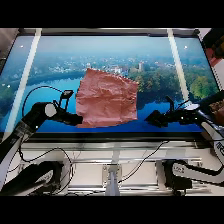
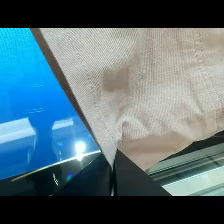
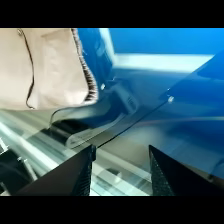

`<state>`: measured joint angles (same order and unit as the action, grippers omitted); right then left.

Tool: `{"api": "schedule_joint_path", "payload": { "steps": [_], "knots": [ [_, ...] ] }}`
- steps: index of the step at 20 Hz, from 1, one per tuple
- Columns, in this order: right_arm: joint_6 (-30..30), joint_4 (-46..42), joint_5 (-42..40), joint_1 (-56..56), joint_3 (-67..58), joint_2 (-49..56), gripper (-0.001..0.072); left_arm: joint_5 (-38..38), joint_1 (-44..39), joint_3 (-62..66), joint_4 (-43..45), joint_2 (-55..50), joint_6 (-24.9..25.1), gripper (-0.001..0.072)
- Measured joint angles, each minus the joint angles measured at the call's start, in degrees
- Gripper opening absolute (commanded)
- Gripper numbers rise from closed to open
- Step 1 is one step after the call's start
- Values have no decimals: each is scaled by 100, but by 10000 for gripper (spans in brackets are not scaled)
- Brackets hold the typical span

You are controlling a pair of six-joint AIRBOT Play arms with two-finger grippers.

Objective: Fold the clothes and pants, and hang the long-sleeved shirts on hangers.

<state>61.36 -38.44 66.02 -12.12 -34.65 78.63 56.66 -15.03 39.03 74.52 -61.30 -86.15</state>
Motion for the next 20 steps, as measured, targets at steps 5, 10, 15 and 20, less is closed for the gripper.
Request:
{"api": "schedule_joint_path", "payload": {
  "steps": [5,10,15,20],
  "knots": [
    [-61,964,-442,391,22,420,379,-57,13,0,22,0,0,6],
    [-74,1556,-662,483,24,704,309,-133,13,0,24,0,0,6],
    [-81,1672,-590,658,22,789,310,-155,13,0,24,0,0,6],
    [-249,1709,-667,1067,22,809,306,-160,13,0,24,0,0,6]
  ]
}}
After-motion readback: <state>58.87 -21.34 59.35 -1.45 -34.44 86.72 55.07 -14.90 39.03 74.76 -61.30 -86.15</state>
